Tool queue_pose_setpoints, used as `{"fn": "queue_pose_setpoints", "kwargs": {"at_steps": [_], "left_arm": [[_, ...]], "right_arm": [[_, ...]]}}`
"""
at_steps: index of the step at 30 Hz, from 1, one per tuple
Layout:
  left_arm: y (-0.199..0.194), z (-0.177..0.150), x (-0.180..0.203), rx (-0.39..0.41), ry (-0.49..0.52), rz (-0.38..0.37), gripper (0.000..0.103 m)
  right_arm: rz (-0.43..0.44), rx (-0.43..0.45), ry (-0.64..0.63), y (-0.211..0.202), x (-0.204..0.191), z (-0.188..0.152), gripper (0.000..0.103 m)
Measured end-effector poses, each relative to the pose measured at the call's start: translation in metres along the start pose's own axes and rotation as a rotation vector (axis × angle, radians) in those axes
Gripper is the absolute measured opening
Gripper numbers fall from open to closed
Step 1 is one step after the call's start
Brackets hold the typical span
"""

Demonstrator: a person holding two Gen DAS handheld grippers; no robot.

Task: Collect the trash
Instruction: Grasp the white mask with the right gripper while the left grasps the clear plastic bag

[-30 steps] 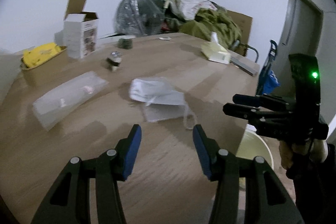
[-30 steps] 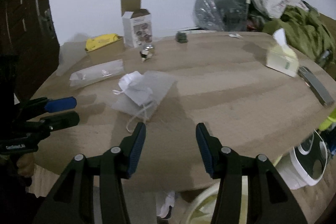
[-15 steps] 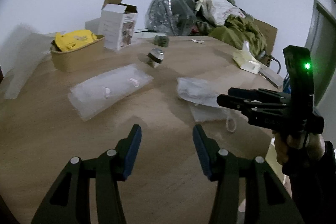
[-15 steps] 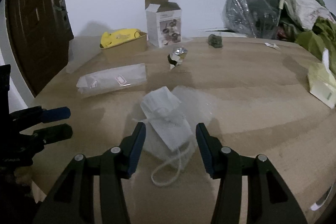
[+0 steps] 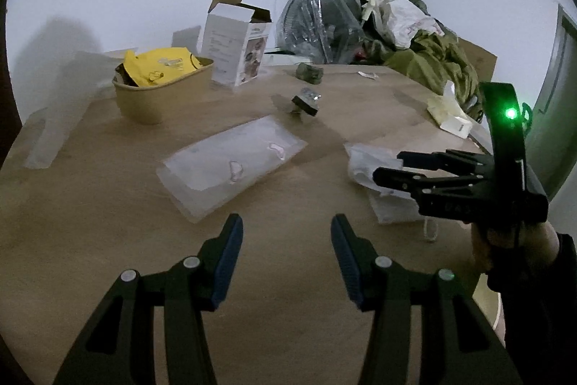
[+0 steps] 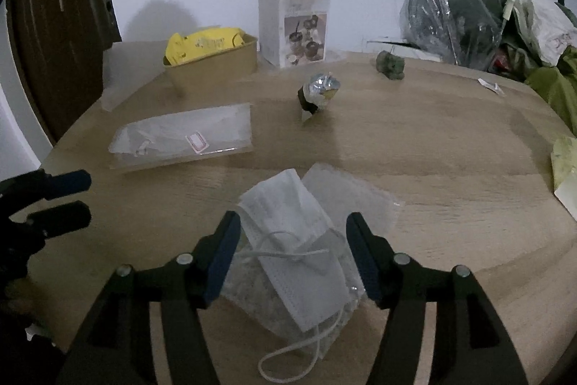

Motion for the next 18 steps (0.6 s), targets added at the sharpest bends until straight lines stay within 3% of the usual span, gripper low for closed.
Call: {"fn": "queue_pose_setpoints", "kwargs": {"at_steps": [6, 9, 18], "left_arm": [[0.001, 0.007, -0.01, -0.016, 0.016, 0.013, 0.051], [-0.001, 0.014, -0.017, -0.021, 0.037, 0.026, 0.051], [0.005, 0.042, -0.043, -0.04, 0.08, 0.01, 0.051]], "right_arm": [[-0.01, -0.029, 0.001, 0.009, 0.003, -0.005, 0.057], [-0.017, -0.036, 0.007, 0.011, 0.006, -0.007, 0.038], [0.022, -0.008, 0.024, 0.005, 0.008, -0.006, 0.01]]}}
Point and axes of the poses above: each gripper's, at about its wrist camera, not at the fingertips, and y roughly the way its jaws point, x to its right, z to its top, the point moved 8 cm from there along y, roughly the way its jaws point, and after that the axes turned 7 degrees about y, right-handed, at the moved point
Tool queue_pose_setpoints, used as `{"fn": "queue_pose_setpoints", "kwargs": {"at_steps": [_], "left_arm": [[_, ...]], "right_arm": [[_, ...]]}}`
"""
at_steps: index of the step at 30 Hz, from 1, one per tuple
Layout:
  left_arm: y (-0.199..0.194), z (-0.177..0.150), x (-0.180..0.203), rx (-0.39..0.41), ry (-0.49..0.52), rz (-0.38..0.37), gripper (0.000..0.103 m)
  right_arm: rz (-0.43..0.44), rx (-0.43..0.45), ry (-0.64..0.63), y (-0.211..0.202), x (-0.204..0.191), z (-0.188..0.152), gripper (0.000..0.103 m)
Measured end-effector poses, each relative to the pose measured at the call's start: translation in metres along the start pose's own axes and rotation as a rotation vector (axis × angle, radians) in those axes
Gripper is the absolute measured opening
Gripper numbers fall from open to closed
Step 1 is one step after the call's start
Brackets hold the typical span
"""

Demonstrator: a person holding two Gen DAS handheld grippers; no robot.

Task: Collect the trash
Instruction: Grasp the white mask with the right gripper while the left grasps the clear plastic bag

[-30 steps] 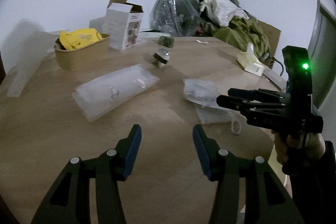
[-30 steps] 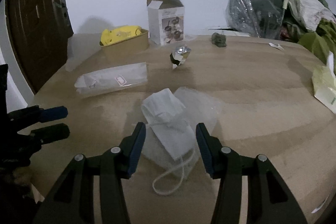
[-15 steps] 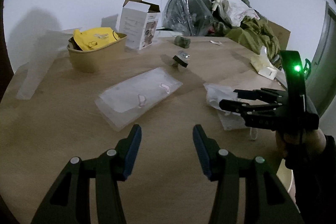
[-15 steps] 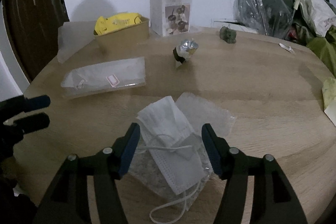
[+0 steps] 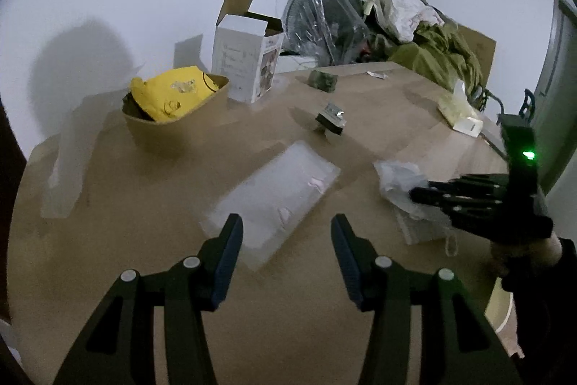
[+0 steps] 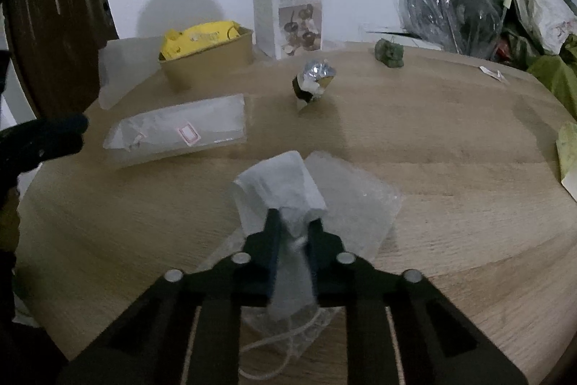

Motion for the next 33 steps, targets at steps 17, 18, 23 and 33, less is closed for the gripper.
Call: {"fn": "queue_pose_setpoints", "kwargs": {"at_steps": [17, 18, 23, 33], "left_arm": [[0.07, 0.014, -0.017, -0.194, 0.218, -0.07, 0.051], [0.072, 0.014, -0.016, -0.197, 0.224, -0.078, 0.051], [0.087, 0.006, -0.019, -0.236, 0.246, -0.06, 0.051], [0.099, -0.006, -0.016, -0.264, 0.261, -0.095, 0.069]], "right_arm": [[0.003, 0.136, 0.088, -0.045, 0.032, 0.018, 0.009], [-0.001, 0.135, 0.093, -0.044, 0.035, 0.018, 0.009], [-0.012, 0.13, 0.108, -0.042, 0.045, 0.015, 0.009], [-0.022, 0.132, 0.119, -0.044, 0.054, 0.008, 0.009]]}}
Point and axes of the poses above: each gripper's, at about its wrist camera, not at the fingertips, and y roughly the way its jaws point, x to its right, z to its top, the point moved 8 cm from there along y, roughly the way its jaws point, and after that the axes turned 7 degrees about y, right-handed, at the moved point
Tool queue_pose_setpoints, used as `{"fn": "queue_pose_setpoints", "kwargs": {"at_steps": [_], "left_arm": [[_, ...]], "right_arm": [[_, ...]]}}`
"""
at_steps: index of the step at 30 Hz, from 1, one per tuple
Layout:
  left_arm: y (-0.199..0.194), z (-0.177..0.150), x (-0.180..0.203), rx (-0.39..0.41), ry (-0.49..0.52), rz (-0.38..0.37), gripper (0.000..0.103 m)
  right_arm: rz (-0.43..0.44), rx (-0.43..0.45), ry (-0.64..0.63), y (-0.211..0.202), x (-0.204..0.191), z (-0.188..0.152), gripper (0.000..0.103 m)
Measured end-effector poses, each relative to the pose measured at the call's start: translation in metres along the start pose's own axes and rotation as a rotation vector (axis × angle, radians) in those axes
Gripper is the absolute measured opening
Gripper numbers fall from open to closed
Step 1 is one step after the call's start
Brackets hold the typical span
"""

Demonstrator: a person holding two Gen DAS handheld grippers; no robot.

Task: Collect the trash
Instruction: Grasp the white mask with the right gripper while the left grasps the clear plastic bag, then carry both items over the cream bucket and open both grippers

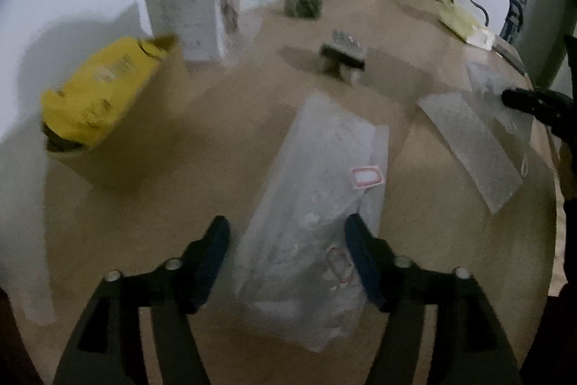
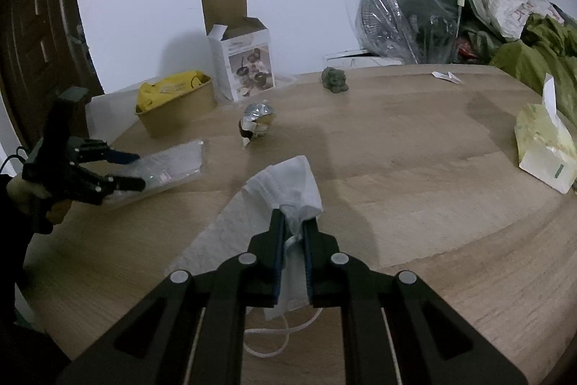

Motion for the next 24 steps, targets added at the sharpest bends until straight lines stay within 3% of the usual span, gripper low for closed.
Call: {"fn": "queue_pose_setpoints", "kwargs": {"at_steps": [6, 16, 24], "left_arm": [[-0.003, 0.0, 0.002, 0.021, 0.012, 0.021, 0.069], [-0.02, 0.005, 0.02, 0.07, 0.046, 0.053, 0.034], [-0.046, 0.008, 0.045, 0.133, 0.045, 0.055, 0.028]], "right_arm": [[-0.014, 0.002, 0.012, -0.003, 0.004, -0.004, 0.009], [-0.024, 0.032, 0.006, -0.022, 0.007, -0.009, 0.009], [-0.033, 0.057, 0.006, -0.046, 0.006, -0.018, 0.009]]}}
Point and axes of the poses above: each gripper's, at about its wrist camera, not at the fingertips, and y roughly the way its jaws point, x to its right, z to its top, the point moved 8 cm from there along y, roughly the way its jaws point, and after that the axes turned 7 degrees about y, right-handed, at the moved point
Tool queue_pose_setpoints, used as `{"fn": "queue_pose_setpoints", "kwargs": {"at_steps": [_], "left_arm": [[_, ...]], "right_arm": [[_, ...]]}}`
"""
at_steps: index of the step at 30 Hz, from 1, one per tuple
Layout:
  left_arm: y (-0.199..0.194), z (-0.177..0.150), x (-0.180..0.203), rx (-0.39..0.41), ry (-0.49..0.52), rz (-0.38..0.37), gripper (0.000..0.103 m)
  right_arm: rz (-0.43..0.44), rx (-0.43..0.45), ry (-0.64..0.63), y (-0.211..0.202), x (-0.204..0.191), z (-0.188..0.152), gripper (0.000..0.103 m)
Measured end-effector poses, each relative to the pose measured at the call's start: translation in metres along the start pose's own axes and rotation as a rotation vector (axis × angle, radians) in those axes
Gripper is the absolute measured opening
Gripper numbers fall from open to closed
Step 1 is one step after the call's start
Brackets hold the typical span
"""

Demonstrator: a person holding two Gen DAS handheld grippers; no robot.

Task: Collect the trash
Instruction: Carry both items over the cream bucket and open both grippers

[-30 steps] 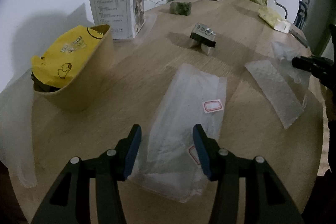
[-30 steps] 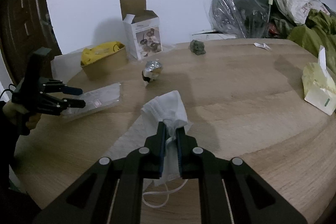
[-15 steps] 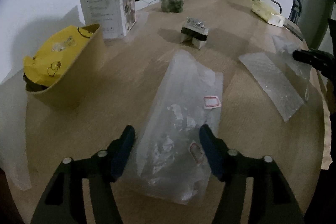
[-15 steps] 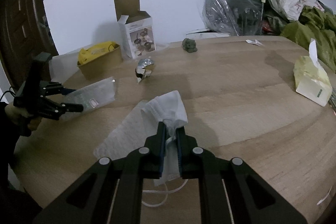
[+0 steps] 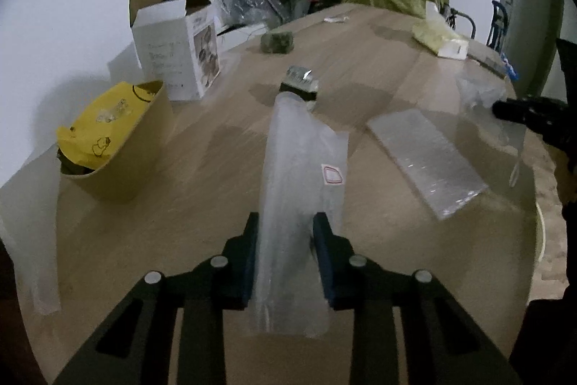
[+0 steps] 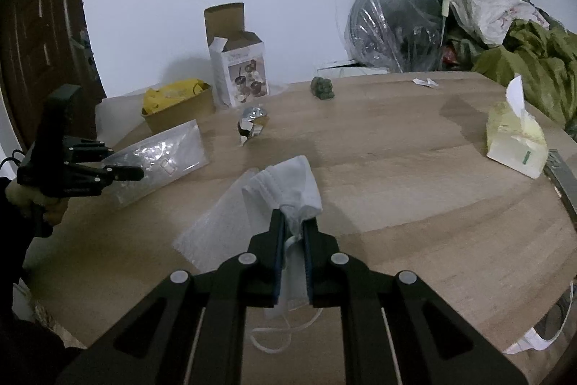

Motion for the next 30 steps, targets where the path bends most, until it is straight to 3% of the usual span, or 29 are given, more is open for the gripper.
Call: {"fn": "queue_pose_setpoints", "kwargs": {"at_steps": [12, 30], "left_arm": [[-0.031, 0.015, 0.048, 0.104, 0.0, -0.045, 0.028], [-0.05, 0.043, 0.161, 0.219, 0.134, -0.193, 0.028]], "right_arm": [[-0.046, 0.04, 0.018, -0.048, 0.015, -0.021, 0.009], [-0.188, 0.09, 0.101, -0.132, 0.064, -0.076, 0.009]]}}
Point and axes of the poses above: each gripper's, at about its wrist camera, not at the fingertips, and y roughly the way its jaws point, x to its right, z to its top, the point moved 8 cm from there along y, roughly the way its jaws point, and after that the axes turned 7 degrees about y, right-handed, at the moved point
